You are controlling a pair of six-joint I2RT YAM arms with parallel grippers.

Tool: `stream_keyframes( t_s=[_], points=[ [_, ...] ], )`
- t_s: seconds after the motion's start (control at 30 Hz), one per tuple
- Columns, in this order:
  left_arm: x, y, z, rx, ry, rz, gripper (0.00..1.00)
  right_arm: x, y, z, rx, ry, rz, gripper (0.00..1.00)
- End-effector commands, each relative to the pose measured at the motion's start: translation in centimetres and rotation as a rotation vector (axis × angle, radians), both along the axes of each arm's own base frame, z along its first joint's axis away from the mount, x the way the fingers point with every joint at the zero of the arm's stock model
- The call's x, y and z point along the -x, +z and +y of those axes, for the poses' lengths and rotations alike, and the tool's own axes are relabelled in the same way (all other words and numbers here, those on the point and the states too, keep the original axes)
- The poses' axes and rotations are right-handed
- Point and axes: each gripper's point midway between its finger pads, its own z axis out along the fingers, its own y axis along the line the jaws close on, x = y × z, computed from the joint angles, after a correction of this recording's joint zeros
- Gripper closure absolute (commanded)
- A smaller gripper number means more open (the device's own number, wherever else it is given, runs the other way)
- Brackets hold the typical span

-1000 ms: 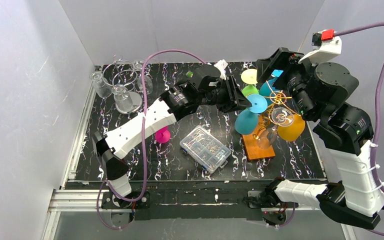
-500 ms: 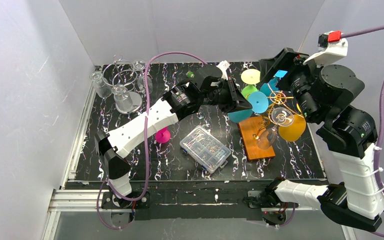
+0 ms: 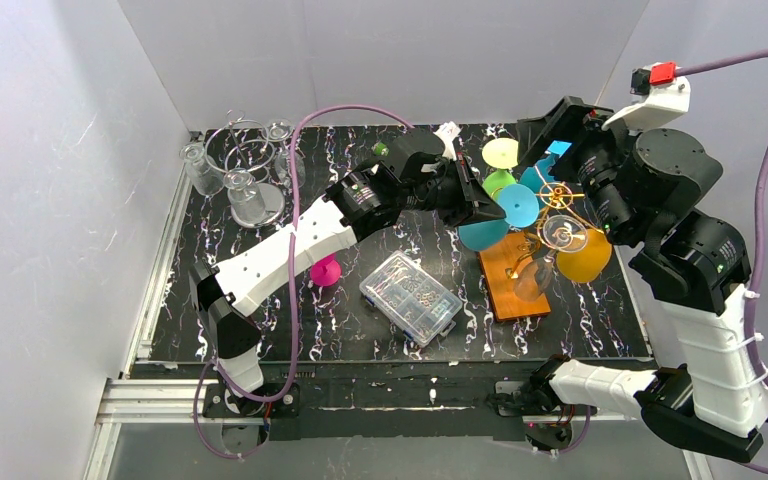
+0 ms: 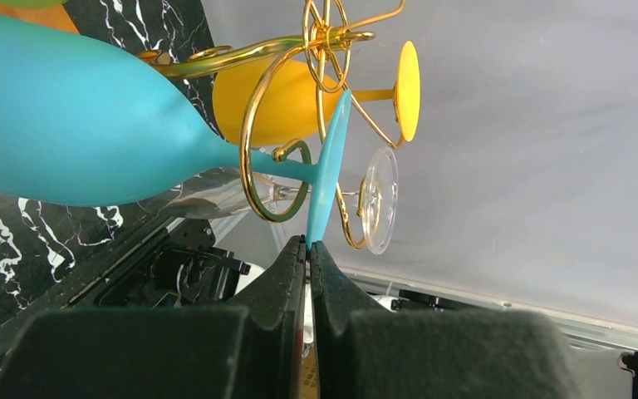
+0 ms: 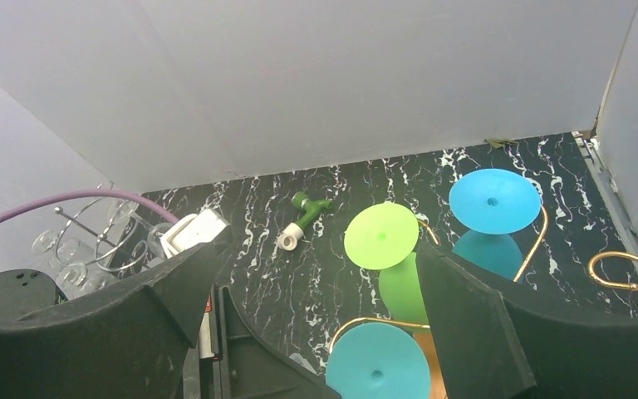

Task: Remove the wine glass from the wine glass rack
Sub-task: Pick up the wine glass from the wine rack.

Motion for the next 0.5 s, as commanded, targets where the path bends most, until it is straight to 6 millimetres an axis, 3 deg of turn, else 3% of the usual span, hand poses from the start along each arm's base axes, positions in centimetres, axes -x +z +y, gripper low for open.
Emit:
stream_keyframes(
  t_s=[0.0,0.47],
  points=[
    [1.2,4.2,0.6,0.098,-0.028,-0.049,1.00,-0.1,1.2,-0.4,-0.037,-0.023,-0.035,0.00],
    [1.5,5.6,0.6,0.142,-0.034,-0.067,1.00,-0.2,1.3,-0.6,-0.026,-0.034,-0.037,0.00]
  ],
)
